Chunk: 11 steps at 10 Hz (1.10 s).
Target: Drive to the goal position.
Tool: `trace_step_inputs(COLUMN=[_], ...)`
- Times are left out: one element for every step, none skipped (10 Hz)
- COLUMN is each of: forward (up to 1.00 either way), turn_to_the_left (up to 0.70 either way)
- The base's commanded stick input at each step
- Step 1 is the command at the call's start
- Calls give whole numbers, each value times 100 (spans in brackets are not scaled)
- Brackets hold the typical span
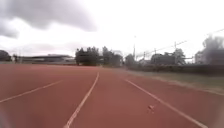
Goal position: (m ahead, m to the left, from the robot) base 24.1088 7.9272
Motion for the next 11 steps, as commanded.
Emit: trace_step_inputs(forward=[70,70,70,70,70,70,70,70,70,70,70], turn_to_the_left=[0,0,0,0,0,0,0,0,0,0,0])
